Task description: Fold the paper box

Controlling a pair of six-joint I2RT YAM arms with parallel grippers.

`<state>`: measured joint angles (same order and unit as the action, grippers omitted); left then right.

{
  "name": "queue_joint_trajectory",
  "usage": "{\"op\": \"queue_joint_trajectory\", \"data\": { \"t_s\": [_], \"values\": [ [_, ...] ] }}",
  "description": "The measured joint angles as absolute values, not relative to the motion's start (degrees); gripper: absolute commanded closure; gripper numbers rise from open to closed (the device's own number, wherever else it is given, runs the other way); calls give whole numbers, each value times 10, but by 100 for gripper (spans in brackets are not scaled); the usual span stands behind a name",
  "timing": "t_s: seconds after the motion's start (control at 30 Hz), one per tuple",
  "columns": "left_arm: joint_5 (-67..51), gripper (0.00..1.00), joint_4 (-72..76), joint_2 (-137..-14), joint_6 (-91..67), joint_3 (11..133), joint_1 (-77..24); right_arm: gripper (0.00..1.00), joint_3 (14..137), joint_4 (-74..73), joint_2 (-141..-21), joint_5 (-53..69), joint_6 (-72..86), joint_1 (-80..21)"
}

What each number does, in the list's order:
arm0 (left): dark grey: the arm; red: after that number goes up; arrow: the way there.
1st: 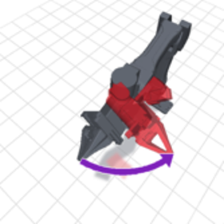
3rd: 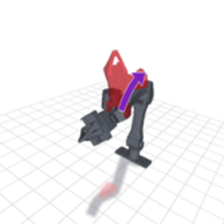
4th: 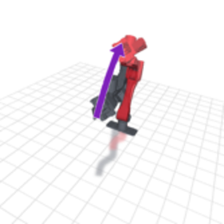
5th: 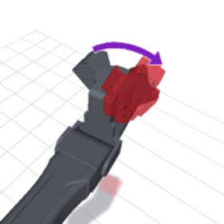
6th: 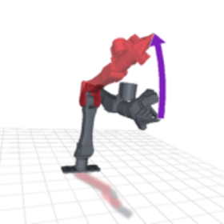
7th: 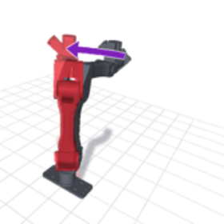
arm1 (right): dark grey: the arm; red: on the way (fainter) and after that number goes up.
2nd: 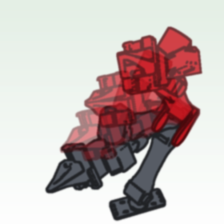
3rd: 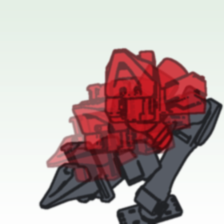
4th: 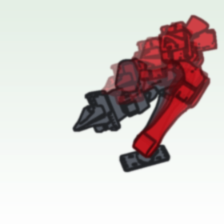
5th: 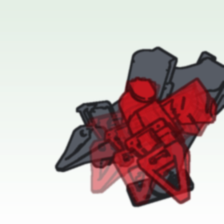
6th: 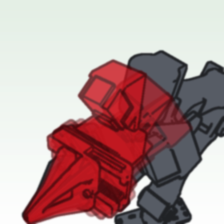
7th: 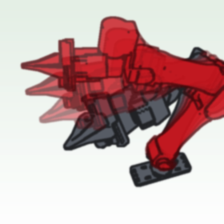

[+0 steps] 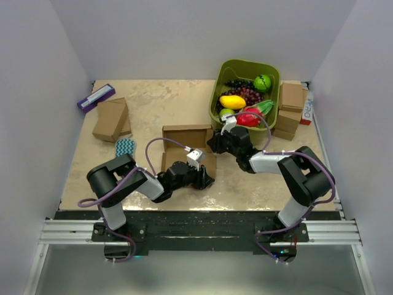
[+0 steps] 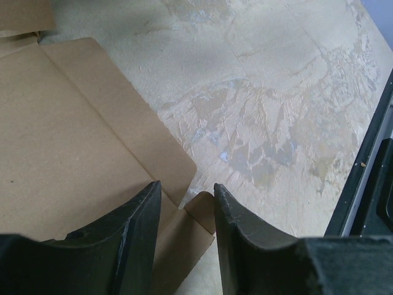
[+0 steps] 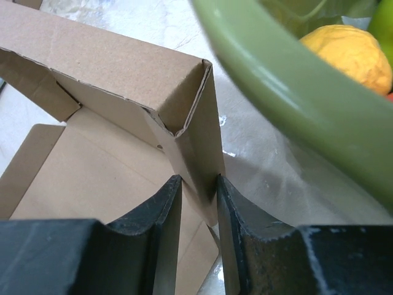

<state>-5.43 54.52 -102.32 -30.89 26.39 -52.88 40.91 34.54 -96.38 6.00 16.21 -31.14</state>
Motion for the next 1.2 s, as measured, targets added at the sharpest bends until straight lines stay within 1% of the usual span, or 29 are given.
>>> {"op": "queue_joint_trajectory", "data": {
  "t_s": [0.07, 0.13, 0.47, 0.57, 0.6, 0.73, 0.87, 1.1, 1.17, 1.2],
  "values": [
    [-55, 57, 546, -1024, -309, 264, -529, 65, 406, 352, -964, 55, 171, -311],
    [-56, 57, 546, -1024, -309, 265, -529, 65, 402, 362, -964, 53, 178, -311],
    [-56, 57, 546, -1026, -309, 266, -528, 70, 398, 413, -987, 31, 202, -312],
    [-56, 57, 546, -1028, -308, 267, -527, 77, 398, 426, -994, 23, 207, -314],
    [-56, 57, 546, -1028, -309, 268, -526, 81, 398, 429, -996, 21, 208, -315],
    [-56, 57, 547, -1029, -308, 268, -526, 88, 400, 442, -1006, 2, 215, -315],
    [-56, 58, 547, -1031, -307, 271, -525, 91, 406, 439, -1012, -34, 219, -325],
    [-56, 58, 547, -1034, -305, 276, -525, 90, 421, 424, -1018, -93, 221, -345],
    [-56, 58, 548, -1036, -304, 277, -525, 91, 430, 412, -1020, -113, 220, -353],
    [-56, 58, 547, -1037, -304, 278, -525, 94, 438, 402, -1022, -125, 220, -357]
  ]
}}
